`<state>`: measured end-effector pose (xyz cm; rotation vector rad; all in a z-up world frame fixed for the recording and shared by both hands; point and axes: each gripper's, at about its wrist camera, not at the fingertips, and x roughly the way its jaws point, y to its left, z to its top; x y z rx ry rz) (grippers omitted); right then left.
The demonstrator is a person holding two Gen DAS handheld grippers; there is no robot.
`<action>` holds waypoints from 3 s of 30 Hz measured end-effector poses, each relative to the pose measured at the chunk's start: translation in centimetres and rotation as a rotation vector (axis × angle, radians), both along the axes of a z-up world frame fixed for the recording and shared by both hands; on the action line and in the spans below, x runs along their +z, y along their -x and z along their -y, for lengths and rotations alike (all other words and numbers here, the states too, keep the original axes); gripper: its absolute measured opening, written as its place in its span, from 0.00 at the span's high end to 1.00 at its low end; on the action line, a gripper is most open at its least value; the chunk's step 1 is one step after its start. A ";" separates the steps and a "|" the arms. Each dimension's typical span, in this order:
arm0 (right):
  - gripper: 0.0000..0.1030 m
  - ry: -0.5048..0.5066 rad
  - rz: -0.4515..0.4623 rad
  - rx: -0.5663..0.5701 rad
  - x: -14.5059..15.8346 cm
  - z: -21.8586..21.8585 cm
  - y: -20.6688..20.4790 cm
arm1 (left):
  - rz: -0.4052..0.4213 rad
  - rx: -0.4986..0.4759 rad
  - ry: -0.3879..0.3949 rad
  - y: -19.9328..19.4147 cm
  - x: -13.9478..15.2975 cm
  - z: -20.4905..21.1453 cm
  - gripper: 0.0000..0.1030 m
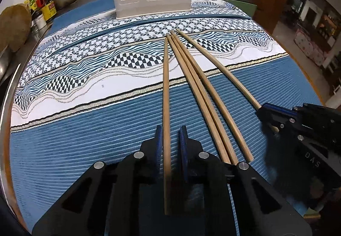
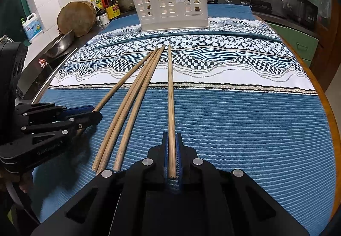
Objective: Organize utensils
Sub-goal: 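Close the left gripper on a chopstick from the pile, then carry the held chopsticks up over the white holder with both grippers, then lower the chopsticks into the holder and open both grippers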
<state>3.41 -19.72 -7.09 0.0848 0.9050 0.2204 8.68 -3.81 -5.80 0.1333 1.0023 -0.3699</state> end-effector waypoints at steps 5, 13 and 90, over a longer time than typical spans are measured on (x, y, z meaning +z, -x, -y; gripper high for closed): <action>0.94 0.006 0.008 0.003 0.0 0.0 0.1 | 0.009 -0.004 -0.020 -0.1 -0.1 -0.1 0.95; 0.94 0.022 0.056 0.022 1.5 -0.4 0.7 | -0.010 -0.005 0.019 -0.5 0.4 -1.1 0.95; 0.94 0.112 0.485 0.072 28.6 4.6 -17.0 | -0.104 -0.304 -0.405 -22.5 19.0 -1.2 0.95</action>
